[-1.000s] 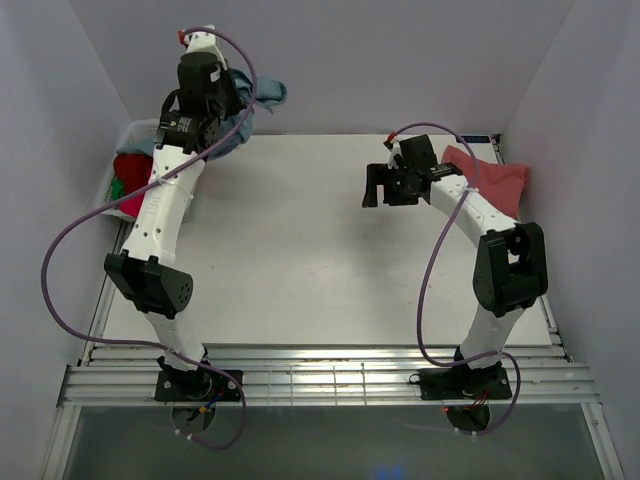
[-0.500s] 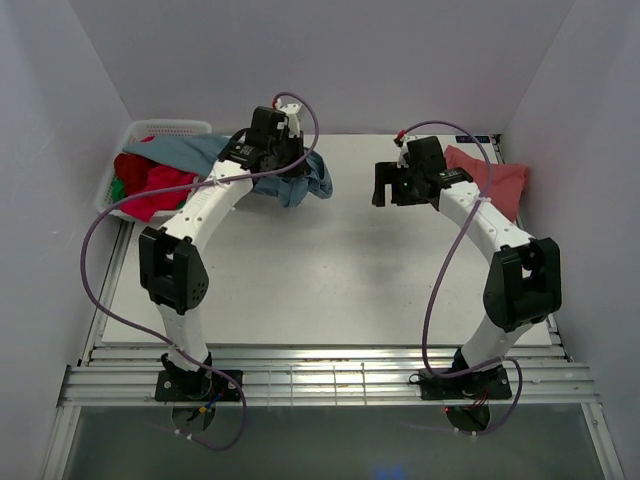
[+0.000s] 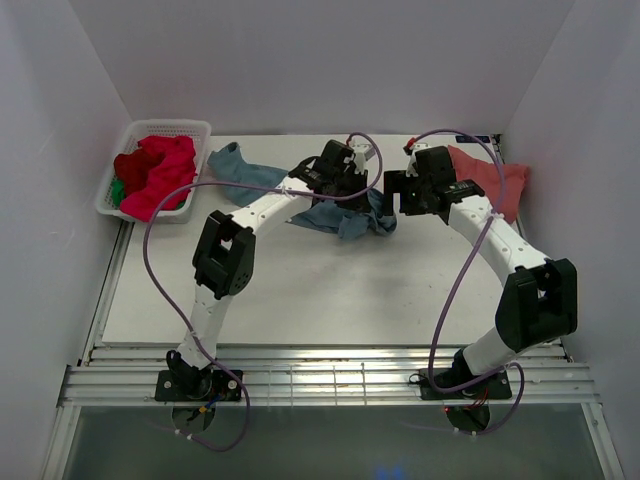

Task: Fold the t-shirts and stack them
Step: Move the tshirt to the center of the board, then flatten out the tshirt

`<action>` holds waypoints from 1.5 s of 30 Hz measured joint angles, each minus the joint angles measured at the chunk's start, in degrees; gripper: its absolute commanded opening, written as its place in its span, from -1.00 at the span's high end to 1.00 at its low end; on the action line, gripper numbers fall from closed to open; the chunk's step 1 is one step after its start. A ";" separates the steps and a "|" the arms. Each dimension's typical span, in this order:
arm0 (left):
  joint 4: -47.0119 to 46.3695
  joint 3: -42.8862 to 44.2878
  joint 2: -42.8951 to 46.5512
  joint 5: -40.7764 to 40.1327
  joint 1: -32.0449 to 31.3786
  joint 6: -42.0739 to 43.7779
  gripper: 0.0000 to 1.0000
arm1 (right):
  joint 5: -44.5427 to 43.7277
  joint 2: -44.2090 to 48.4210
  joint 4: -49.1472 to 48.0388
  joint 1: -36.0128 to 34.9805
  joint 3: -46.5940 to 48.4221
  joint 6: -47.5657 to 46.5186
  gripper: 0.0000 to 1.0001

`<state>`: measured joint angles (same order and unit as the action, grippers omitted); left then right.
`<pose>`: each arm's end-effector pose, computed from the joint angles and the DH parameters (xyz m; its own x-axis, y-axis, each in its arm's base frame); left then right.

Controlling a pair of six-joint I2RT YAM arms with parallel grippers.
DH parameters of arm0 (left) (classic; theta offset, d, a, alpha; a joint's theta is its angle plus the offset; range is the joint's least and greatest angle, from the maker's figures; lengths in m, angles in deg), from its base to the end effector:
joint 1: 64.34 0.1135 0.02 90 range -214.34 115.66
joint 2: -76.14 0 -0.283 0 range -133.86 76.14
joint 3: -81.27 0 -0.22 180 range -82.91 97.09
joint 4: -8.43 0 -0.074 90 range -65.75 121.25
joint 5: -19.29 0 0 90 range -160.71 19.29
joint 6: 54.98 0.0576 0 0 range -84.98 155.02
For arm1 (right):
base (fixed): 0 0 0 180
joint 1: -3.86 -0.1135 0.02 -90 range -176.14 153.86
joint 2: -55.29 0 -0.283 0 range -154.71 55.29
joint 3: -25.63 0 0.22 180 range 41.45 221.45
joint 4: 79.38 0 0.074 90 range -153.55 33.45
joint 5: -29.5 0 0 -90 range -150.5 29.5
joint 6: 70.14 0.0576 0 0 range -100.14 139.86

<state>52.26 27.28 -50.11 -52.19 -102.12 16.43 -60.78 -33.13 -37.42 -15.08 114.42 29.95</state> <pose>0.3838 -0.3206 0.2513 -0.7637 0.2095 -0.6106 0.5463 0.7137 -0.4385 0.3128 0.1070 0.3105 -0.6744 -0.0462 -0.7369 -0.2062 0.9701 0.1278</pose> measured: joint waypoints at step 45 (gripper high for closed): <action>-10.71 -32.59 24.87 -22.86 22.27 -0.28 -0.95 | -5.27 -7.98 3.87 -13.27 3.43 -5.11 -0.06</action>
<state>41.55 -5.31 -25.24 -75.05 -79.85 16.15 -66.04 -41.11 -33.55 -28.35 117.86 24.83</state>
